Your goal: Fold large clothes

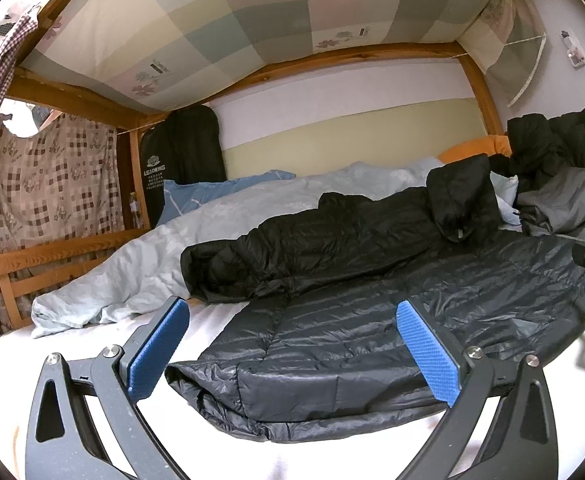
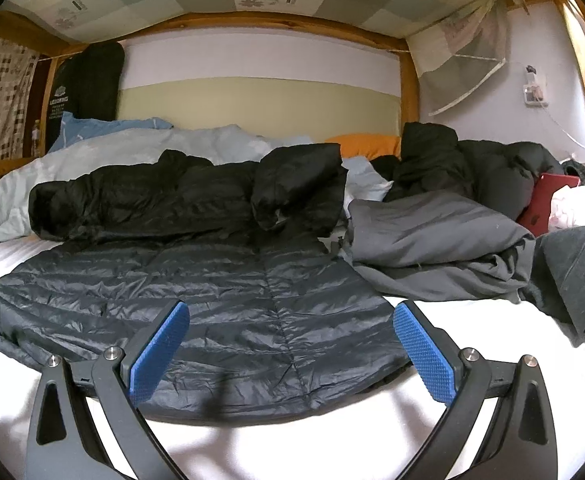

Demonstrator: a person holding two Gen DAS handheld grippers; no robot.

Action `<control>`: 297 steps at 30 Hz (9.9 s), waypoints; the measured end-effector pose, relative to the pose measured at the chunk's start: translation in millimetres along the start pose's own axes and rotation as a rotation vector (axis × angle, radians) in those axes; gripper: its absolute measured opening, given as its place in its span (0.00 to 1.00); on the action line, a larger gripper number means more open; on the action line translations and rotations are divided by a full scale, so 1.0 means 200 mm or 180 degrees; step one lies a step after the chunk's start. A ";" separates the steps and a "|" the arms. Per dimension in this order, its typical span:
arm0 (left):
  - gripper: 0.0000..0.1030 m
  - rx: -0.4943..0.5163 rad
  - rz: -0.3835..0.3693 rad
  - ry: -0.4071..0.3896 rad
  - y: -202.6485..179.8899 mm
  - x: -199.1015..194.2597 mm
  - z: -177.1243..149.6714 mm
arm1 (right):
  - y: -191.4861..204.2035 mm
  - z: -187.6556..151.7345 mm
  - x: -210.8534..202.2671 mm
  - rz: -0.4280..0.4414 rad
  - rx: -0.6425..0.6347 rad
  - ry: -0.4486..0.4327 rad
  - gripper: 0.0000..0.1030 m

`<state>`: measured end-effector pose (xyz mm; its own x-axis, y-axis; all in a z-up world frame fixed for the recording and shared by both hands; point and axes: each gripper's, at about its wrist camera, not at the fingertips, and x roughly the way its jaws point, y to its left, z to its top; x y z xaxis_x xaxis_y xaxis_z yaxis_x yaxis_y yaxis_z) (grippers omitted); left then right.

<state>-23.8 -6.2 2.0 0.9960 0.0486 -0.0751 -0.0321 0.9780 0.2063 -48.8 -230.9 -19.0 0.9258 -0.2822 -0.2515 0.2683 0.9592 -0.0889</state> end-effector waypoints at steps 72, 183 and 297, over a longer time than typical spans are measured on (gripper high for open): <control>1.00 -0.0014 0.0013 -0.0046 0.01 -0.02 -0.01 | 0.01 0.00 -0.04 0.0000 -0.0016 -0.0106 1.00; 1.00 -0.0304 0.0072 0.1109 0.21 -0.02 0.07 | -0.31 0.16 0.18 0.0761 -0.0222 0.0588 1.00; 0.43 -0.0020 -0.0808 0.2420 0.48 0.56 0.03 | -0.23 0.40 0.37 0.1085 -0.0447 0.1304 0.73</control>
<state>85.3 92.5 19.6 0.6435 -0.0528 -0.7637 0.1852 0.9787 0.0884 28.3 -294.5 42.9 0.7671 0.0345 -0.6406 -0.0928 0.9940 -0.0575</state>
